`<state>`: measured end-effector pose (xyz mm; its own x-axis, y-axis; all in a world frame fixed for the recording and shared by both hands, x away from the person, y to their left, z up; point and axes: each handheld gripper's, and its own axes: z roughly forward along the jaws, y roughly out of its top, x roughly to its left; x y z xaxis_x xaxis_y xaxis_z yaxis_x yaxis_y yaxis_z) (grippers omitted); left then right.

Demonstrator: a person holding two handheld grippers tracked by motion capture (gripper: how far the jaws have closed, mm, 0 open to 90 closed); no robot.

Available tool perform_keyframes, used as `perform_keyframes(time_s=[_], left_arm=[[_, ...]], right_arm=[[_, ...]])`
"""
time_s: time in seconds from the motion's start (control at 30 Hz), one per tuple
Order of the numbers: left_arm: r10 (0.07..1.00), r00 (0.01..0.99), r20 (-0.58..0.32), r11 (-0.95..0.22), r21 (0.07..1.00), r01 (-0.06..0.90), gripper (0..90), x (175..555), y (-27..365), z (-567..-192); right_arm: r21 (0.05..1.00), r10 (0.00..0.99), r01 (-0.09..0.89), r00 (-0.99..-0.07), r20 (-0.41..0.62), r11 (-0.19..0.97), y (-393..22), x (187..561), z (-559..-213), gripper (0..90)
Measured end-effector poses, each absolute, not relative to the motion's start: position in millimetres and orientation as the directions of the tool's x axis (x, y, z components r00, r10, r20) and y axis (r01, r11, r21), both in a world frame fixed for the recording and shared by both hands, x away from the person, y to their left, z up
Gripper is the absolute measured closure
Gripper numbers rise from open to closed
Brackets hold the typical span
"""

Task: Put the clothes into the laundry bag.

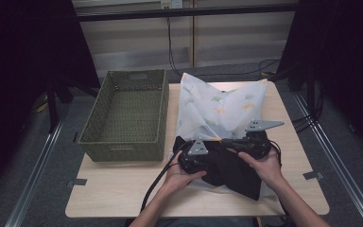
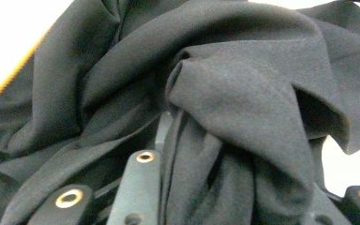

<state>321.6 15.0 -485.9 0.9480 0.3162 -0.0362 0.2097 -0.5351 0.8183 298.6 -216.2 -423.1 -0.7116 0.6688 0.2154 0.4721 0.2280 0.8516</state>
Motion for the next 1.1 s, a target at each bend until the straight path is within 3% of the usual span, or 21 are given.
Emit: perform_keyframes(time_s=[0.53, 0.77, 0.87, 1.1], left_arm=[[0.324, 0.946, -0.008, -0.536, 0.823, 0.19, 76.0, 333.7, 5.3, -429.3], [0.359, 0.933, -0.026, -0.475, 0.856, 0.206, 76.7, 354.7, 7.0, -405.2], [0.408, 0.911, -0.053, -0.425, 0.873, 0.241, 76.8, 359.9, 6.4, -412.5], [0.484, 0.871, -0.082, -0.414, 0.856, 0.311, 75.7, 369.1, -1.2, -463.7]], right_arm=[[0.88, 0.65, 0.432, -0.729, 0.212, 0.198, -210.1, 301.5, -398.9, 90.0], [0.903, 0.648, 0.402, -0.73, 0.217, 0.15, -211.9, 305.5, -379.5, 90.0], [0.911, 0.64, 0.397, -0.731, 0.238, 0.115, -211.5, 305.1, -377.9, 90.0], [0.89, 0.642, 0.423, -0.733, 0.225, 0.171, -207.7, 301.5, -388.4, 90.0]])
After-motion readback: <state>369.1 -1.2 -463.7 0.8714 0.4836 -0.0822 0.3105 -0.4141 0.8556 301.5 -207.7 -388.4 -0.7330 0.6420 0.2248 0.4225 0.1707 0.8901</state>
